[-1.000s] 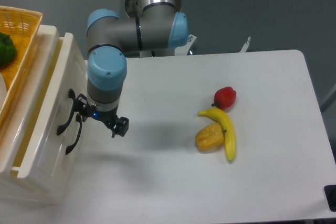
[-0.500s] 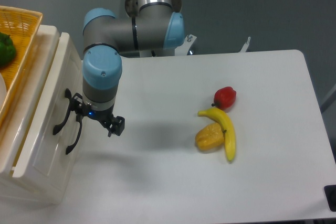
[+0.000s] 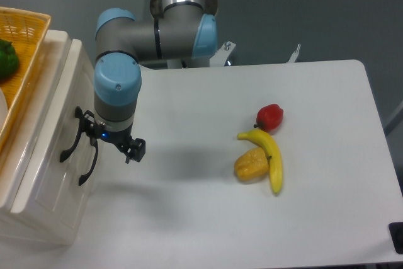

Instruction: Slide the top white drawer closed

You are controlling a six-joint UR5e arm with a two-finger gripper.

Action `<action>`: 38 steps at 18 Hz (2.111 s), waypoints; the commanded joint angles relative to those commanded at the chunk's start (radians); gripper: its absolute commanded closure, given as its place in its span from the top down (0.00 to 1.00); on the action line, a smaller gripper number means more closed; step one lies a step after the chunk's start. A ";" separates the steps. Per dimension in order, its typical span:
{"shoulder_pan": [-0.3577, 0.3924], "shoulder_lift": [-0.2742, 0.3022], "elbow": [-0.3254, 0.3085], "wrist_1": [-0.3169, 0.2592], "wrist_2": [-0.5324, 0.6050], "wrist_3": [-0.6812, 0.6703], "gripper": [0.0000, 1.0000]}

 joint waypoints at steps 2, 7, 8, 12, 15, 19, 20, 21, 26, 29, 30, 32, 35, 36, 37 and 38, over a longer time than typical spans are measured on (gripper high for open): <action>0.027 0.008 0.000 0.000 0.002 0.006 1.00; 0.101 0.009 0.005 0.005 0.003 0.015 1.00; 0.116 0.011 0.008 0.005 0.003 0.015 1.00; 0.155 0.009 0.017 0.005 0.020 0.034 1.00; 0.193 0.009 0.012 -0.002 0.060 0.107 1.00; 0.265 0.006 0.011 0.002 0.071 0.172 1.00; 0.287 0.006 0.011 0.000 0.072 0.201 1.00; 0.307 0.006 0.012 0.000 0.084 0.233 1.00; 0.383 0.011 0.015 -0.018 0.190 0.380 1.00; 0.423 0.011 0.015 -0.028 0.201 0.494 1.00; 0.433 0.009 0.015 -0.028 0.202 0.529 1.00; 0.459 0.008 0.017 -0.026 0.207 0.612 1.00; 0.508 0.011 0.017 -0.025 0.209 0.684 1.00; 0.518 0.015 0.017 -0.025 0.210 0.692 1.00; 0.523 0.017 0.015 -0.025 0.222 0.692 1.00; 0.525 0.020 0.015 -0.026 0.248 0.693 1.00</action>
